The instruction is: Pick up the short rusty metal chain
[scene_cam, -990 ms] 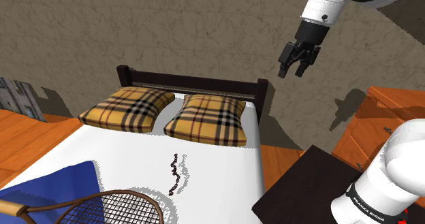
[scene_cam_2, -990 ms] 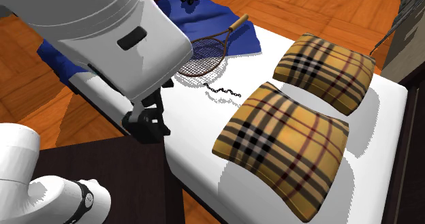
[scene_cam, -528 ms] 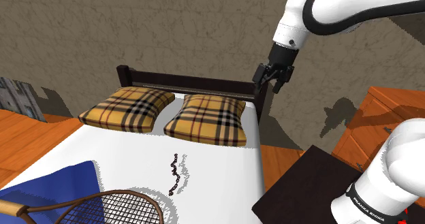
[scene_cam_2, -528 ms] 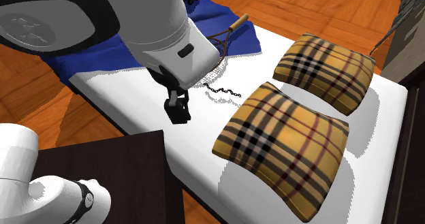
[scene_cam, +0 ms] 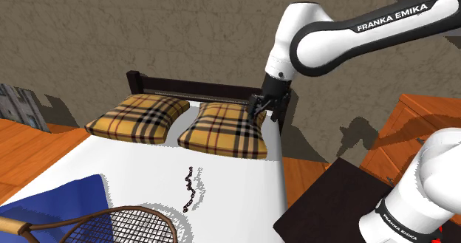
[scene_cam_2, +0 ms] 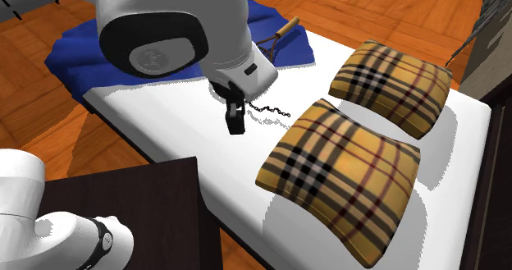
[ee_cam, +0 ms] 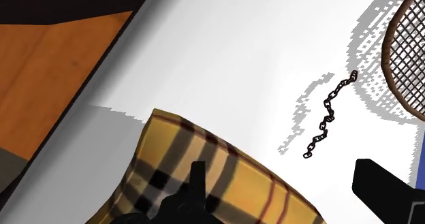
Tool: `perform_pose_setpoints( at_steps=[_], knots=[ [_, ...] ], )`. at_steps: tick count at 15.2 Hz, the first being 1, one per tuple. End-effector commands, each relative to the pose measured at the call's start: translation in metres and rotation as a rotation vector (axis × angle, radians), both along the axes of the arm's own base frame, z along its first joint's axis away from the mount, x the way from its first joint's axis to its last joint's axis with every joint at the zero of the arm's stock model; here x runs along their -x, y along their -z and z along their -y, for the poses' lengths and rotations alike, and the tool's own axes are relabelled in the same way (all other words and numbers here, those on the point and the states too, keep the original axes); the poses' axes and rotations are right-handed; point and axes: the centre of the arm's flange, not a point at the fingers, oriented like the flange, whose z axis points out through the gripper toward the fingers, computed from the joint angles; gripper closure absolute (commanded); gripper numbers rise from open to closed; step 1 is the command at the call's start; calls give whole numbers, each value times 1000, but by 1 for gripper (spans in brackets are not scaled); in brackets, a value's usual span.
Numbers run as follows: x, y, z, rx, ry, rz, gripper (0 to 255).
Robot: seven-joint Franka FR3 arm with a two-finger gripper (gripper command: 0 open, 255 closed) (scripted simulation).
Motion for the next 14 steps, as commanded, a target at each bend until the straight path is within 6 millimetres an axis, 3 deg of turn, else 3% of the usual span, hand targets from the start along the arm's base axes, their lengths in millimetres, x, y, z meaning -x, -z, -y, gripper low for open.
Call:
perform_pose_setpoints(
  at_steps=[1, 14],
  knots=[
    [-10, 17, -17, -3, 3, -2, 0],
    [-74, 132, -127, -11, 18, -23, 0]
  ],
)
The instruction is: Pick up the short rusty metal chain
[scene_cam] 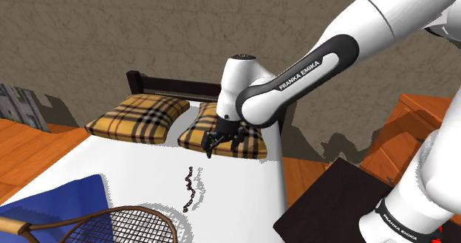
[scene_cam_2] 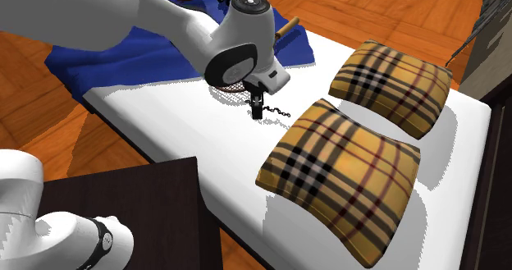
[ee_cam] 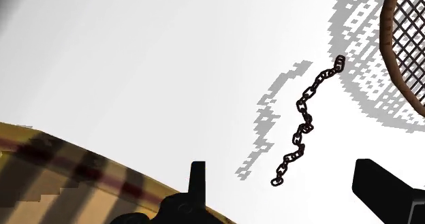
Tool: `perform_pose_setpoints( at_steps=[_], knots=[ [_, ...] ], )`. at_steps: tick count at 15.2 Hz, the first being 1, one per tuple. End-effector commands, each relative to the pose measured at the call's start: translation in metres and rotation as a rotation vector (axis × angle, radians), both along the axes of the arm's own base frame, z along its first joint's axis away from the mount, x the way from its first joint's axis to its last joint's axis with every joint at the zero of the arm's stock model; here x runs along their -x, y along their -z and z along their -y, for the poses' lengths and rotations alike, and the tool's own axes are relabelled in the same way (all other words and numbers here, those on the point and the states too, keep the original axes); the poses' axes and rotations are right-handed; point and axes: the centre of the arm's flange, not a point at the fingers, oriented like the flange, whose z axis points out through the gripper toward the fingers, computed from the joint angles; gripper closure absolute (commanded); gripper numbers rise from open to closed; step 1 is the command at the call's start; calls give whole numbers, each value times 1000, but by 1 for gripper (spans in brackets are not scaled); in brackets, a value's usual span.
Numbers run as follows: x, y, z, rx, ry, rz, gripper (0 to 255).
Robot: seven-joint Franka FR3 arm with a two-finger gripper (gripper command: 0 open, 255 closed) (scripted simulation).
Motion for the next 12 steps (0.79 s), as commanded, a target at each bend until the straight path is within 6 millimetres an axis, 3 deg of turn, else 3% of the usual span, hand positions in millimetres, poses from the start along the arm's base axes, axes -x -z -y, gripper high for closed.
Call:
perform_pose_setpoints(
  at_steps=[1, 11, 12],
  knots=[
    [-9, 19, -18, -2, 3, -3, 0],
    [-58, 108, -102, -9, 15, -19, 0],
    [-58, 109, -103, -9, 15, -19, 0]
  ],
)
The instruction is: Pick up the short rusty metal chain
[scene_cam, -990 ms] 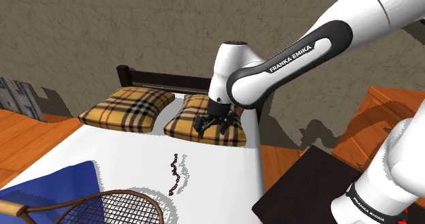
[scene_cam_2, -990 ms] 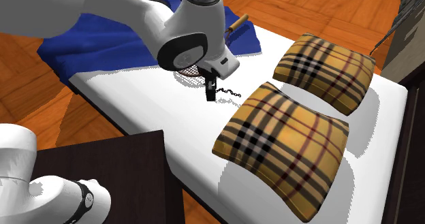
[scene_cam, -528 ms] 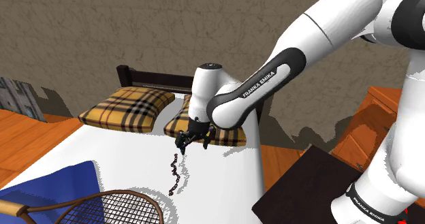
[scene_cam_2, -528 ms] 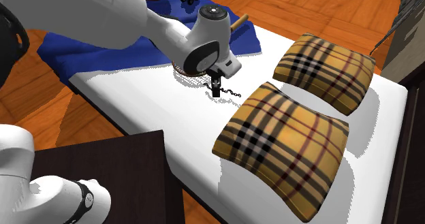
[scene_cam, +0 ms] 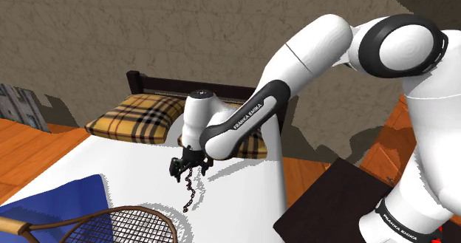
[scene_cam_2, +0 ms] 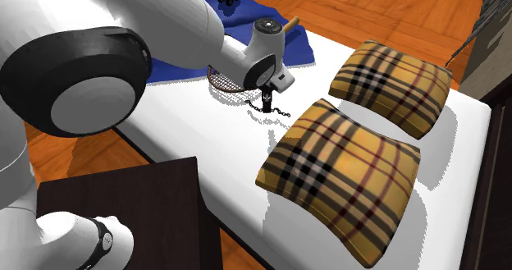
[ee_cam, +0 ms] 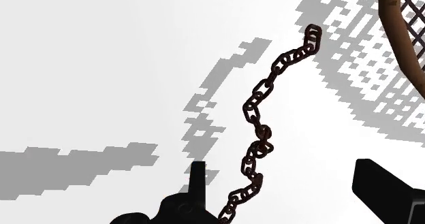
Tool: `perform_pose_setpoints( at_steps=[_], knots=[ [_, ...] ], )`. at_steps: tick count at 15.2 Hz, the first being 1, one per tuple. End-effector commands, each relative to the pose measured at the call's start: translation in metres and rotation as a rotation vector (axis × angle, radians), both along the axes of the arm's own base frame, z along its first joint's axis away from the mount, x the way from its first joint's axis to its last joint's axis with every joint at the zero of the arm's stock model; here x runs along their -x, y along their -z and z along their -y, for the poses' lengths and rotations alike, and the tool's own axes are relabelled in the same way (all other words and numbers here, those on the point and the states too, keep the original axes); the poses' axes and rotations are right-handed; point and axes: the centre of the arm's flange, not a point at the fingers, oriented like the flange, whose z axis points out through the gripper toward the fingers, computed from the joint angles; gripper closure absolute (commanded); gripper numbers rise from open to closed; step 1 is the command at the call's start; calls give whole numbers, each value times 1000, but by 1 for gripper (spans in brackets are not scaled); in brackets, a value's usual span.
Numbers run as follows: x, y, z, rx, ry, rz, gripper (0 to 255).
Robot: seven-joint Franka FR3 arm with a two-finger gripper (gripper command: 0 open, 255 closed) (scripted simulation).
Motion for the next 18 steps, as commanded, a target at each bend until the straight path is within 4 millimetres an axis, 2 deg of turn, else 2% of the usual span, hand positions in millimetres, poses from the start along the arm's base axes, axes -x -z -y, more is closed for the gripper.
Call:
perform_pose_setpoints(
  at_steps=[1, 7, 9, 10, 18],
  knots=[
    [-3, 12, -7, 0, 1, 0, 0],
    [-3, 47, -7, 0, 1, 0, 0],
    [-3, 47, -7, 0, 1, 0, 0],
    [-3, 47, -7, 0, 1, 0, 255],
    [-4, 47, -8, 0, 1, 0, 255]
  ],
)
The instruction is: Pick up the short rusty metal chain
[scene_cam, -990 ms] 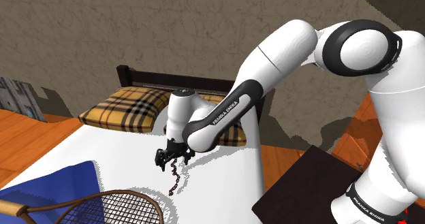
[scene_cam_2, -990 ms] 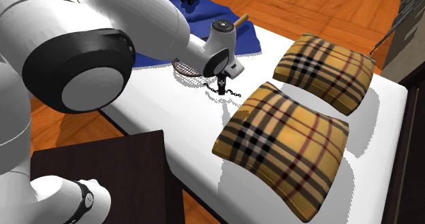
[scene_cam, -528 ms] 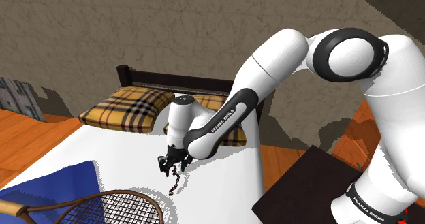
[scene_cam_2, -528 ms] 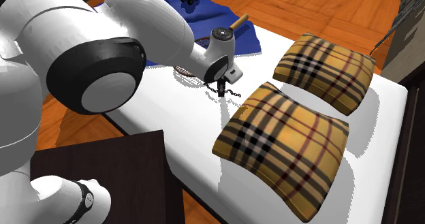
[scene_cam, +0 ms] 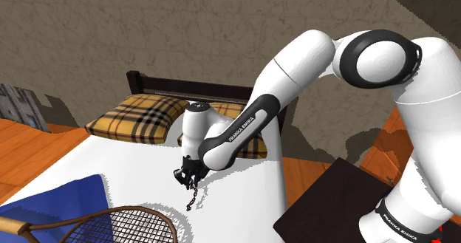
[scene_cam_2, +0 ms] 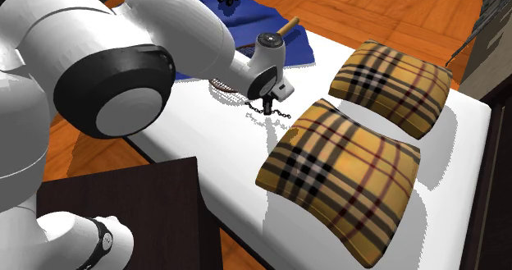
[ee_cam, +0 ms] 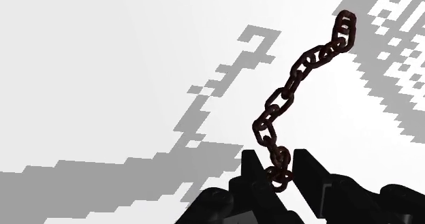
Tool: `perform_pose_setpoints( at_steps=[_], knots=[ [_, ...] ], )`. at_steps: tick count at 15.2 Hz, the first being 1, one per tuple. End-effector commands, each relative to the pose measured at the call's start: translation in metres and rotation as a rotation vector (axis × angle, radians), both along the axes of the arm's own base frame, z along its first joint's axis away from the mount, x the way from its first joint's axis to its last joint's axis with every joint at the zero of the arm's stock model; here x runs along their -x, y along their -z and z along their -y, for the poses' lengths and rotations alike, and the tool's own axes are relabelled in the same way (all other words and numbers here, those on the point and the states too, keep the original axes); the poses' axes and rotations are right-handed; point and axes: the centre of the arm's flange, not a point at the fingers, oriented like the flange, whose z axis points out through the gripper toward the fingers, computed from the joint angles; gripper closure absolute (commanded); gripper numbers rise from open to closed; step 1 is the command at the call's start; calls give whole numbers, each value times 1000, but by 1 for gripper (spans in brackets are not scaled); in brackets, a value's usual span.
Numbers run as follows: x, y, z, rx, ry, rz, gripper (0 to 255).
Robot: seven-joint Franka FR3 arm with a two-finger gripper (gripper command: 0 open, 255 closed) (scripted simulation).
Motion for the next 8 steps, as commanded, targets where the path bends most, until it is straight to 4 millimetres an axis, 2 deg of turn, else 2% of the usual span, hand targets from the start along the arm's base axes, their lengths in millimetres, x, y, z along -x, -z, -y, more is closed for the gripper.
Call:
perform_pose_setpoints(
  at_steps=[1, 8],
  knots=[
    [3, 2, -5, -23, -4, 17, 255],
    [3, -35, -5, -23, -4, 17, 255]
  ],
)
